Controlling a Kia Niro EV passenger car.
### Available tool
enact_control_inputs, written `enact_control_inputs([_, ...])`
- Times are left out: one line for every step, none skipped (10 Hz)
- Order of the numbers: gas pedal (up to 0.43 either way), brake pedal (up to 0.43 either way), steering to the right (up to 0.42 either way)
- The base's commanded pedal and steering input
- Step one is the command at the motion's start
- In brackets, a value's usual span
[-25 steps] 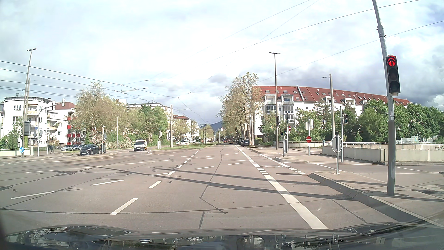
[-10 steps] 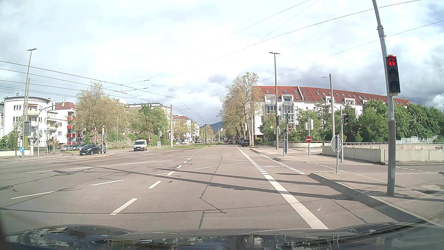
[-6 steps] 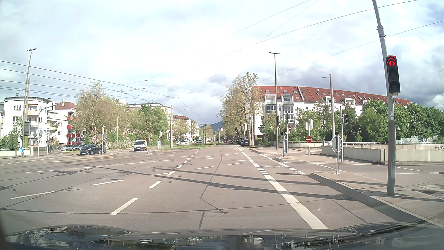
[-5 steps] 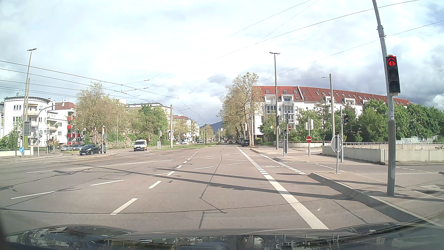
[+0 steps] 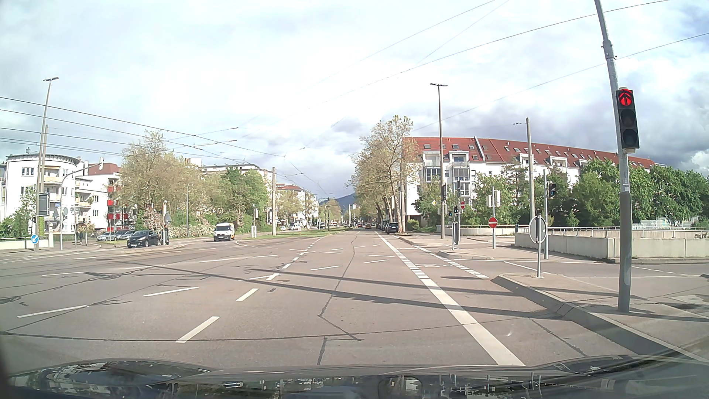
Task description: Follow the waypoints while adhering to traffic rules and regulations
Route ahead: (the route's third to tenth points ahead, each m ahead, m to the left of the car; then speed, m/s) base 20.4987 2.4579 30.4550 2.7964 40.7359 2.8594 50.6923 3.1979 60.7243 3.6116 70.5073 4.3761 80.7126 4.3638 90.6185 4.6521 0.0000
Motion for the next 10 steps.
enact_control_inputs([0.0,0.152,-0.015])
enact_control_inputs([0.0,0.152,-0.015])
enact_control_inputs([0.0,0.152,-0.015])
enact_control_inputs([0.0,0.152,-0.015])
enact_control_inputs([0.0,0.152,-0.015])
enact_control_inputs([0.0,0.152,-0.015])
enact_control_inputs([0.0,0.152,-0.015])
enact_control_inputs([0.0,0.152,-0.015])
enact_control_inputs([0.0,0.152,-0.015])
enact_control_inputs([0.0,0.152,-0.015])
